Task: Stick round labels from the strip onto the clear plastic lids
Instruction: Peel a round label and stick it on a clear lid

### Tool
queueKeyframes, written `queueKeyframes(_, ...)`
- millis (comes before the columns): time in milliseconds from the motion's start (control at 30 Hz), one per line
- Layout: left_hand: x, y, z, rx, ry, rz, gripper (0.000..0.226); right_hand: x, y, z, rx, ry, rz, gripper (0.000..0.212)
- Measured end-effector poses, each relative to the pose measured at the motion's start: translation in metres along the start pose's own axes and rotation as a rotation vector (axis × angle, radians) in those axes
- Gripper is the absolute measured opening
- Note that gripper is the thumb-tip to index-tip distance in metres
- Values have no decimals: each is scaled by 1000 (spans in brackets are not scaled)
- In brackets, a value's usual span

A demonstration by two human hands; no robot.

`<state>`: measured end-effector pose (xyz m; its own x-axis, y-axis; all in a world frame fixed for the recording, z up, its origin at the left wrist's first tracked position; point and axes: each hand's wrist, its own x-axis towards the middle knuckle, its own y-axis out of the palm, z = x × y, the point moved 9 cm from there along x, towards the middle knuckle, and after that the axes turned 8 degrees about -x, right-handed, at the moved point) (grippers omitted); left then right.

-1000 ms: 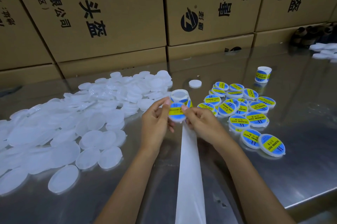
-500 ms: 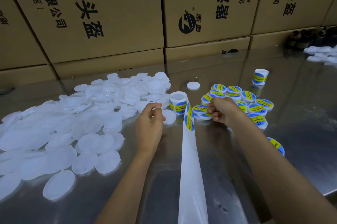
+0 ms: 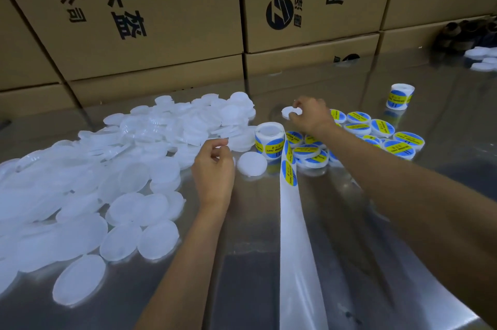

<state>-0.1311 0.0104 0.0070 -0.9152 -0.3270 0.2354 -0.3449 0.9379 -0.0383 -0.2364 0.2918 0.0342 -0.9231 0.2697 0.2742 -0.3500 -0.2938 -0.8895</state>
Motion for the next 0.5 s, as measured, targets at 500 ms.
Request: queueKeyframes(500, 6, 6, 0, 32, 34, -6, 20, 36, 15, 14, -209, 1, 54, 36)
